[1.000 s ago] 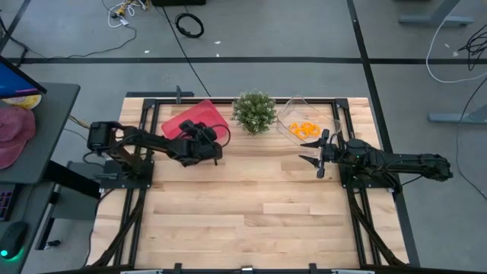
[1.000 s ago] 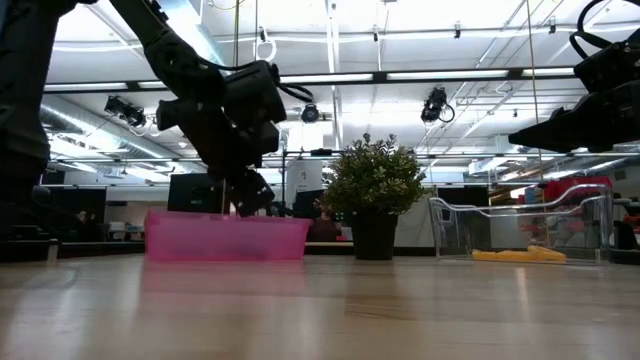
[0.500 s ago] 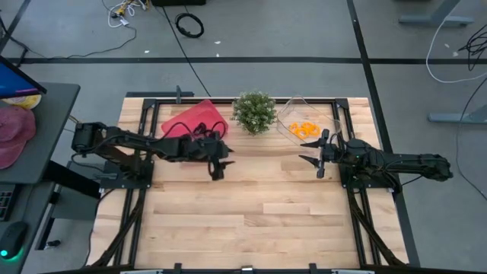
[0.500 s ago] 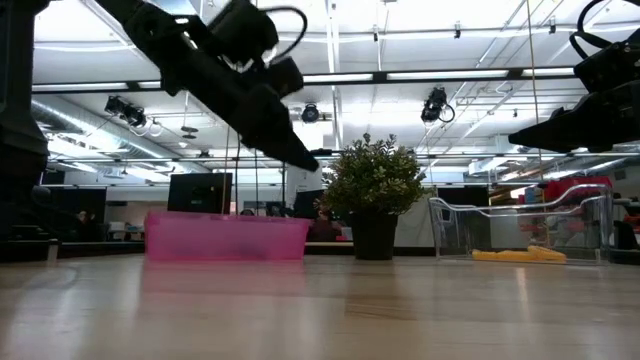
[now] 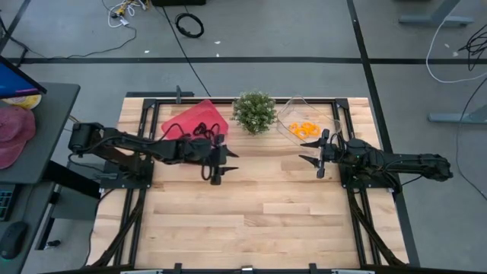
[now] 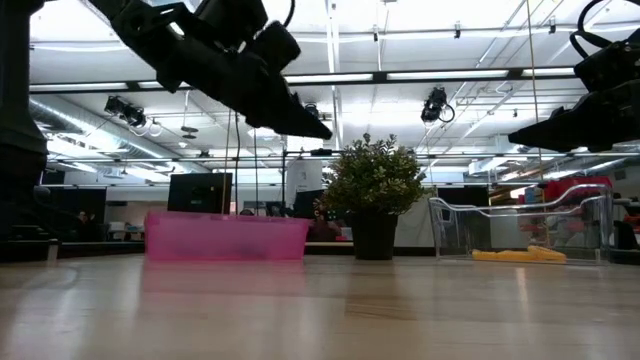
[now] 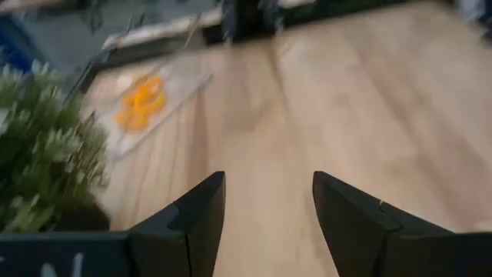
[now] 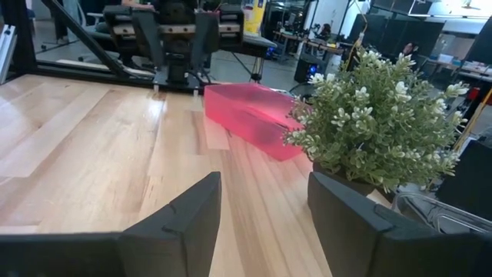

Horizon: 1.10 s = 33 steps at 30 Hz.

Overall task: Sort spring keychains
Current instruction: Return to home position

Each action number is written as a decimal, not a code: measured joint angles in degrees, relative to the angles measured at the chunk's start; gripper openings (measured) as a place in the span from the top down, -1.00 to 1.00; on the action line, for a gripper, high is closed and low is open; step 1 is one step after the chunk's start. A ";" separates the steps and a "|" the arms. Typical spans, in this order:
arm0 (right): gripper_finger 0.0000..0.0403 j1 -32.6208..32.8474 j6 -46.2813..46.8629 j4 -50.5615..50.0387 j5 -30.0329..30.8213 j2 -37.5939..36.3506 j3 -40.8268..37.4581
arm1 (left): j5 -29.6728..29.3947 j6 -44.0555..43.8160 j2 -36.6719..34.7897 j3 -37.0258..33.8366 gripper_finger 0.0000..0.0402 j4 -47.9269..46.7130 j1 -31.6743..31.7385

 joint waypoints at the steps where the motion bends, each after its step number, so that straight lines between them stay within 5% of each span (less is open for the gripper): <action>1: 0.01 0.00 0.00 0.02 -0.02 0.00 0.00 | 1.45 0.15 -0.65 -0.95 0.01 1.58 0.54; 8: 0.01 0.00 -0.01 0.13 -0.02 0.02 0.00 | 4.64 1.34 -8.76 -11.48 0.01 9.10 4.84; 18: 0.01 0.00 0.00 0.11 -0.09 0.02 0.00 | 4.81 2.44 -28.63 -29.35 0.01 31.92 5.68; 23: 0.01 -0.02 0.00 0.12 -0.09 0.02 0.00 | 3.01 1.13 -39.95 -32.05 0.01 30.14 5.73; 33: 0.01 -0.01 0.00 0.11 -0.13 0.02 0.00 | 0.24 1.07 -60.43 -32.42 0.01 11.93 5.73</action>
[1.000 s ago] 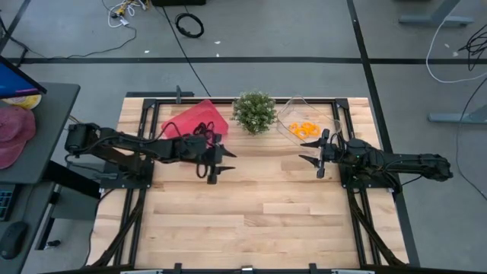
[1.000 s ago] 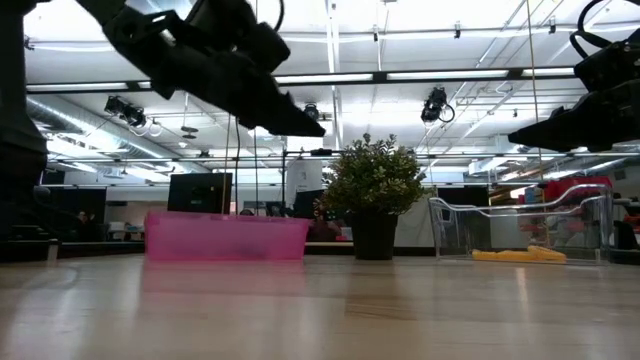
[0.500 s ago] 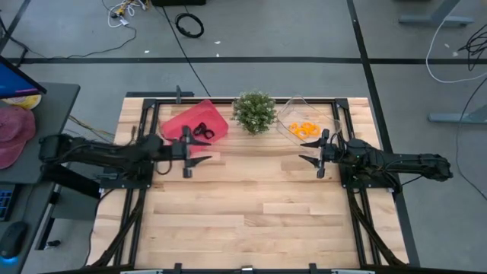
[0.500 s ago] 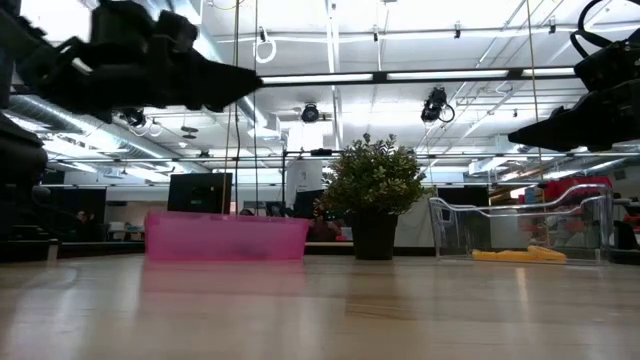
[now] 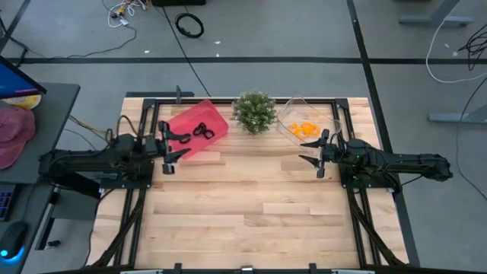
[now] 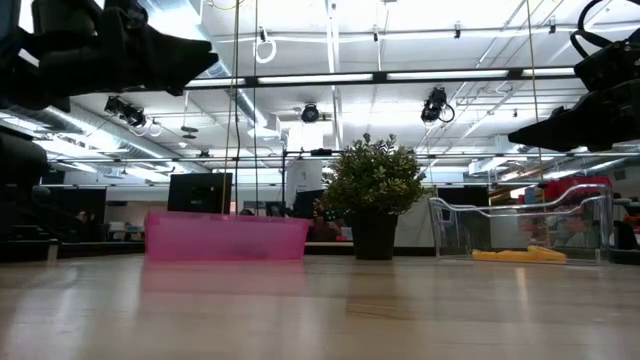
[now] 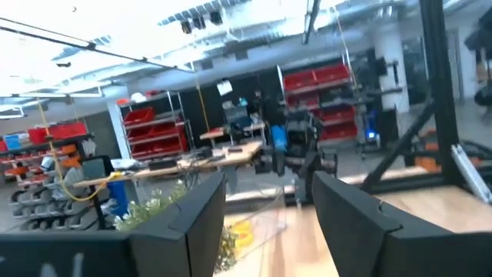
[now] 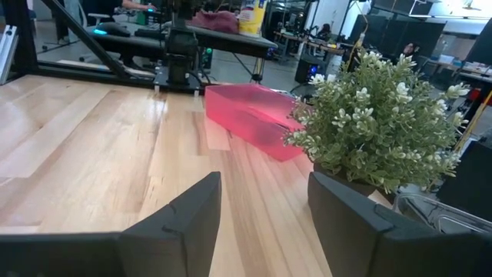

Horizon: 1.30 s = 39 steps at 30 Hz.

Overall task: Sort spring keychains
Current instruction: Return to home position

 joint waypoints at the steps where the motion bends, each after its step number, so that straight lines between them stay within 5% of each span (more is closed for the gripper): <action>1: 0.01 0.01 0.00 0.00 0.00 0.00 0.00 | 0.12 -0.54 -1.31 0.00 0.01 -0.77 0.00; 12: 0.01 0.00 0.00 -0.02 -0.02 0.00 0.00 | 7.14 -2.67 -5.90 -2.84 0.01 -4.62 0.00; 15: 0.01 0.01 -0.01 -0.02 -0.03 0.00 0.00 | 5.14 -2.93 -6.53 -8.14 0.01 2.18 -0.04; 26: 0.01 0.01 0.00 -0.02 -0.02 0.00 0.00 | 2.93 -3.17 -11.70 -8.41 0.01 -0.96 -1.55; 31: 0.01 0.01 0.00 -0.02 -0.02 0.00 0.00 | 1.71 -3.21 -19.90 -8.40 0.01 -9.28 -1.92; 39: 0.01 0.01 0.00 0.00 0.05 0.04 -0.01 | -1.60 -2.94 -19.64 -5.29 0.01 -25.85 -1.91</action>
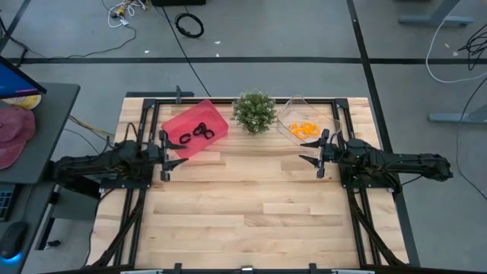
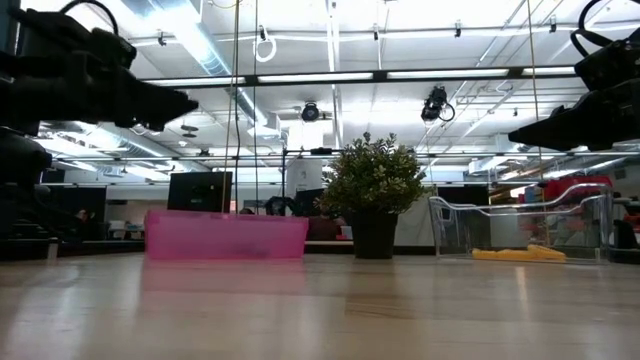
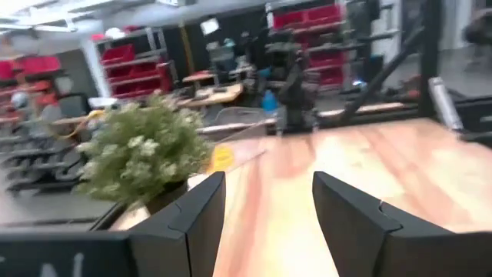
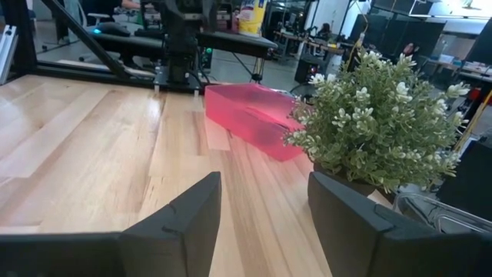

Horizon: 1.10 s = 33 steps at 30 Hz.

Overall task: Sort spring keychains
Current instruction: Return to home position

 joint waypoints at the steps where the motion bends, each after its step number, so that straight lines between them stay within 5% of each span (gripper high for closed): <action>1: 0.01 -0.01 0.00 0.02 0.01 0.00 0.01 | -0.82 0.01 0.28 0.01 0.01 -0.28 0.01; 33: 0.01 -0.01 0.00 0.02 0.03 0.00 0.01 | -1.52 -0.02 1.26 0.11 0.01 -1.67 0.03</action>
